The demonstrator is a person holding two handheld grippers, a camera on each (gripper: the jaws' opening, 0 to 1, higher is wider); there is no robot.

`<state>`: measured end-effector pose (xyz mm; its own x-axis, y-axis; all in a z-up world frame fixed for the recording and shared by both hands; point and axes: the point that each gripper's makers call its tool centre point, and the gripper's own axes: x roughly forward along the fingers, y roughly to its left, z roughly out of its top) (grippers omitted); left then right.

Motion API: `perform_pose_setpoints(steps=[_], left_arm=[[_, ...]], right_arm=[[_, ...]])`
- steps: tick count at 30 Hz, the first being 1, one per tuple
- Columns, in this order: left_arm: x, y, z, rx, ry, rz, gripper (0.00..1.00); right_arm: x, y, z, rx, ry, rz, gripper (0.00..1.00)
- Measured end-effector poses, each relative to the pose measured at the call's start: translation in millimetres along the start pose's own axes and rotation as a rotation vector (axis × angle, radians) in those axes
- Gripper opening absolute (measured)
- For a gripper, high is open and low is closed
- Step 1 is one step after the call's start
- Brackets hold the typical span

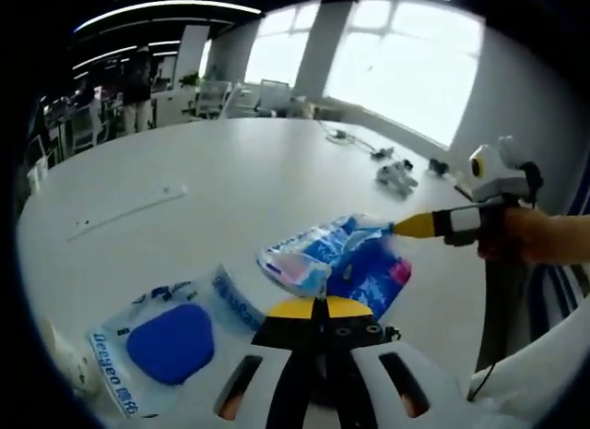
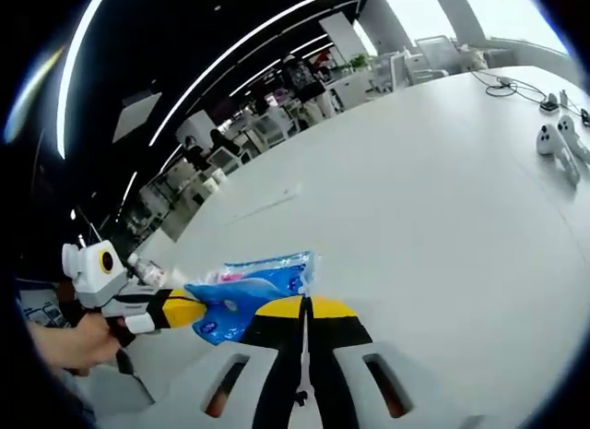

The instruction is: Arrange the tabletop items into an orderly group along one side of the table until the central work area is clear of visible clutter.

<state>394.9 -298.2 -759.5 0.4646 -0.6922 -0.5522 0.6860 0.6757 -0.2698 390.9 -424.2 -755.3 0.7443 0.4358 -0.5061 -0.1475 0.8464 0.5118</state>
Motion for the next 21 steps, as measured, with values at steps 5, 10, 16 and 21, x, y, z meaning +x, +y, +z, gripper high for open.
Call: perform_pose_setpoints(steps=[5,10,16,21], left_arm=[[13.4,6.6,1.0,-0.007,0.011,-0.002,0.00],[25.2,10.9,1.1,-0.009,0.022,-0.003,0.00],[40.0,17.6,-0.1,-0.020,0.036,0.001,0.00],[48.9,22.7,-1.5,-0.028,0.049,0.004,0.00]], right_arm=[[5.9,-7.7,0.2,0.012,0.005,-0.005,0.00],[13.3,-15.1,2.5,0.017,0.007,-0.010,0.00],[24.8,-26.7,4.6,0.028,0.014,-0.014,0.00],[33.3,-33.0,5.3,0.019,0.025,-0.017,0.00]])
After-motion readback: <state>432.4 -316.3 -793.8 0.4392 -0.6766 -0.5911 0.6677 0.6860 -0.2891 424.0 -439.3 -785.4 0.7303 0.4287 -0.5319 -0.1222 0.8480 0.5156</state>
